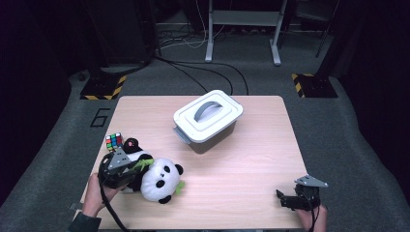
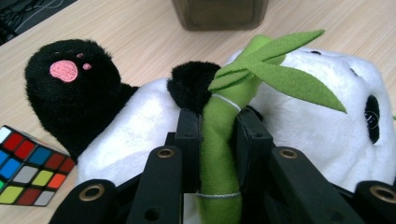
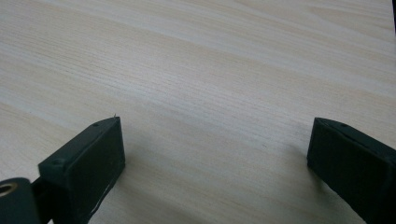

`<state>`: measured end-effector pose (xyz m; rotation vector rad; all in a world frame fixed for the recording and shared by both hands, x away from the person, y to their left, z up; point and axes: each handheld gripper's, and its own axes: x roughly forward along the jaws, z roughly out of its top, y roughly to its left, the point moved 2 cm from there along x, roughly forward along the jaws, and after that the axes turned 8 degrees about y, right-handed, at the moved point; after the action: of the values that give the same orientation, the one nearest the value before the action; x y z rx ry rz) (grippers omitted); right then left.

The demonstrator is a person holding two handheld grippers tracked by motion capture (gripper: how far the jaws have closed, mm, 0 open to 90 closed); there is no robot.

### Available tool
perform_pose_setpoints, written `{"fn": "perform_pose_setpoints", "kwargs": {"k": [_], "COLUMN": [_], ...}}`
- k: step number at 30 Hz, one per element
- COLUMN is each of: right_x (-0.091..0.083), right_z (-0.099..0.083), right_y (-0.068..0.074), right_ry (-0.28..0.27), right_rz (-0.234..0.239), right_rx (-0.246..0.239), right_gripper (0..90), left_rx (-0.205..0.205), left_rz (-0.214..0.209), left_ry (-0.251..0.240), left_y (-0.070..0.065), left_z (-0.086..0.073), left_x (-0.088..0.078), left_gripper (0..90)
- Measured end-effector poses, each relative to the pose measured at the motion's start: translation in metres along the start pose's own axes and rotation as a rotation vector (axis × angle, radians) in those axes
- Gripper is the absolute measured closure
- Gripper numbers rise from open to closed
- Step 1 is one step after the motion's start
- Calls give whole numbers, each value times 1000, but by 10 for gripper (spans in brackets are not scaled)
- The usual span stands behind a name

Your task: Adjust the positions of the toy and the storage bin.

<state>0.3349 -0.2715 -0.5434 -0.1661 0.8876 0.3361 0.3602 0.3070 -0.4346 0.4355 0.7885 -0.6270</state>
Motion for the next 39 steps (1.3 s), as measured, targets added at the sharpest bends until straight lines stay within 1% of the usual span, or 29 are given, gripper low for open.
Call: {"fn": "perform_pose_setpoints", "kwargs": {"k": [2, 3, 4, 5, 7, 9, 10, 11, 12, 13, 14, 15, 16, 17, 19, 20, 21, 23, 24, 26, 27, 28, 29, 30, 32, 35, 39], "right_x": [0, 0, 0, 0, 0, 0, 0, 0, 0, 0, 0, 0, 0, 0, 0, 0, 0, 0, 0, 0, 0, 0, 0, 0, 0, 0, 0], "right_z": [0, 0, 0, 0, 0, 0, 0, 0, 0, 0, 0, 0, 0, 0, 0, 0, 0, 0, 0, 0, 0, 0, 0, 0, 0, 0, 0], "right_y": [0, 0, 0, 0, 0, 0, 0, 0, 0, 0, 0, 0, 0, 0, 0, 0, 0, 0, 0, 0, 0, 0, 0, 0, 0, 0, 0], "right_ry": [-1, -1, 0, -1, -1, 0, 0, 0, 0, 0, 0, 0, 0, 0, 0, 0, 0, 0, 0, 0, 0, 0, 0, 0, 0, 0, 0], "right_rz": [0, 0, 0, -1, 0, 0, 0, 0, 0, 0, 0, 0, 0, 0, 0, 0, 0, 0, 0, 0, 0, 0, 0, 0, -1, -2, -2], "right_rx": [0, 0, 0, 0, 0, 0, 0, 0, 0, 0, 0, 0, 0, 0, 0, 0, 0, 0, 0, 0, 0, 0, 0, 0, 1, 2, 1], "right_gripper": [33, 33, 33, 33, 33, 33, 33, 33, 33, 33, 33, 33, 33, 33, 33, 33, 33, 33, 33, 33, 33, 33, 33, 33, 33, 33, 33], "left_rx": [-11, -19, -31, -43, -61, -52, -56, -72, -79, -93, -105, -113, -121, -130, -141, -148, -156, -177, -192, -206, -212, -224, -227, -244, -252, -281, -315], "left_rz": [-5, 1, 6, -7, -11, -8, -7, 0, 5, 15, 19, 26, 28, 35, 41, 51, 50, 63, 67, 83, 87, 95, 99, 100, 100, 106, 130], "left_ry": [7, 14, 1, -14, -25, -13, -20, -32, -27, -37, -45, -51, -55, -63, -67, -74, -74, -75, -81, -95, -92, -101, -102, -106, -103, -96, -94], "left_y": [4, 4, 5, 7, 7, 6, 6, 5, 5, 5, 5, 4, 3, 2, 0, -1, -2, -3, -4, -6, -7, -8, -8, -9, -9, -11, -9], "left_z": [-3, -6, -9, -11, -11, -8, -7, -6, -4, -3, -2, -2, -2, -3, -6, -8, -10, -16, -20, -27, -31, -35, -39, -46, -53, -70, -87], "left_x": [3, 7, 10, 10, 10, 8, 7, 6, 3, 0, -3, -6, -8, -12, -18, -20, -23, -27, -29, -33, -36, -37, -39, -40, -39, -36, -29], "left_gripper": [737, 737, 733, 728, 707, 651, 598, 525, 464, 397, 323, 218, 218, 149, 156, 138, 97, 54, 54, 16, 3, 1, 0, 0, 0, 0, 0]}}
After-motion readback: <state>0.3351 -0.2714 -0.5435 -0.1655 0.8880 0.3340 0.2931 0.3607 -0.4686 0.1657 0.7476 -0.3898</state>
